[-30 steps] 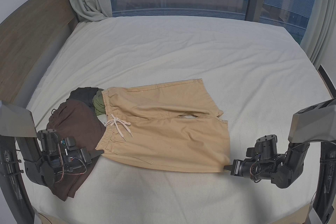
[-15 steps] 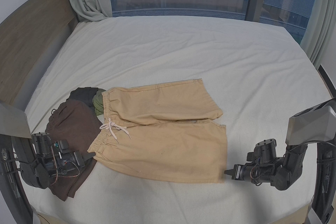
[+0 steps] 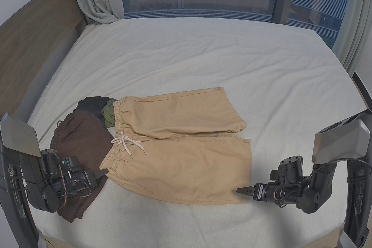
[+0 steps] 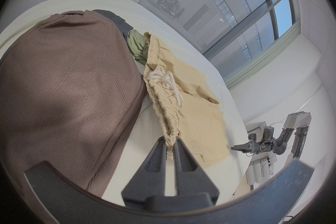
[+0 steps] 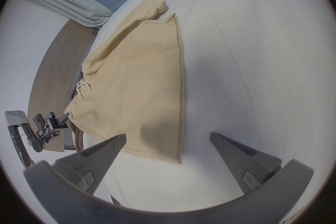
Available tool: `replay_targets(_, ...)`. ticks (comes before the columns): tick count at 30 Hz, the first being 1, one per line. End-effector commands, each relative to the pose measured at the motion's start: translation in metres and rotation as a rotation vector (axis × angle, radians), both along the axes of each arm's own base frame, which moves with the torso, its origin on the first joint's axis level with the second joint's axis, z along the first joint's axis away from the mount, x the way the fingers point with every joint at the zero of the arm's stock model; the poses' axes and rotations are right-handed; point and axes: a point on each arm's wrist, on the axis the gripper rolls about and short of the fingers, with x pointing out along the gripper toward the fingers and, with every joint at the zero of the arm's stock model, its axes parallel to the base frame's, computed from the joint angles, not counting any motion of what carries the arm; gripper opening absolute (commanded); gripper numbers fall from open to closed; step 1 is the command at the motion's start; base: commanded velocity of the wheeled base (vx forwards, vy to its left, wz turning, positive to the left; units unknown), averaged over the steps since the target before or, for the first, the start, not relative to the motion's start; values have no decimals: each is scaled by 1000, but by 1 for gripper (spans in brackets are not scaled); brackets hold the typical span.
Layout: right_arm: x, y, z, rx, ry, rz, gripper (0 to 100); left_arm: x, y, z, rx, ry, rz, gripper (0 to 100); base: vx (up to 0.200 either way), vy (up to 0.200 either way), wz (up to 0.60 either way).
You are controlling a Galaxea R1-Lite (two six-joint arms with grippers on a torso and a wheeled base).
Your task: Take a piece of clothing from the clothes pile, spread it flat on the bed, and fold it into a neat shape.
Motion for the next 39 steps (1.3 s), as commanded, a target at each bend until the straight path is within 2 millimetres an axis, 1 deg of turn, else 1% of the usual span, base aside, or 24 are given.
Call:
replay_targets(1,-2,8,-12,18,10,8,100,-1,0,-8,-4,26,0,0,0,0,0)
replay_targets(7,-5,12,-15,49,-20,5,100,-1,-1,-8,-4,24,-3,0,0,0,0)
replay_targets(17,-8,11,-15,51,-10,13,100,-1,-1,-7,-4,21,-4,0,0,0,0)
replay_targets(18,-8,11,-15,50,-9,13,0,-1,-1,-7,-5,21,-6,0,0,0,0)
replay_targets(29,-10,10,-15,52,-2,14,0,-1,-1,-8,-6,26,-6,0,0,0,0)
replay_targets(34,-12,7,-10,53,-5,8,0,-1,-1,-8,-10,27,-4,0,0,0,0)
replay_targets(36,-12,5,-1,60,-26,1,0,-4,-1,-7,-14,34,-5,0,0,0,0)
replay_targets(39,-17,1,7,56,-25,2,0,-10,-2,-7,-15,55,-6,0,0,0,0)
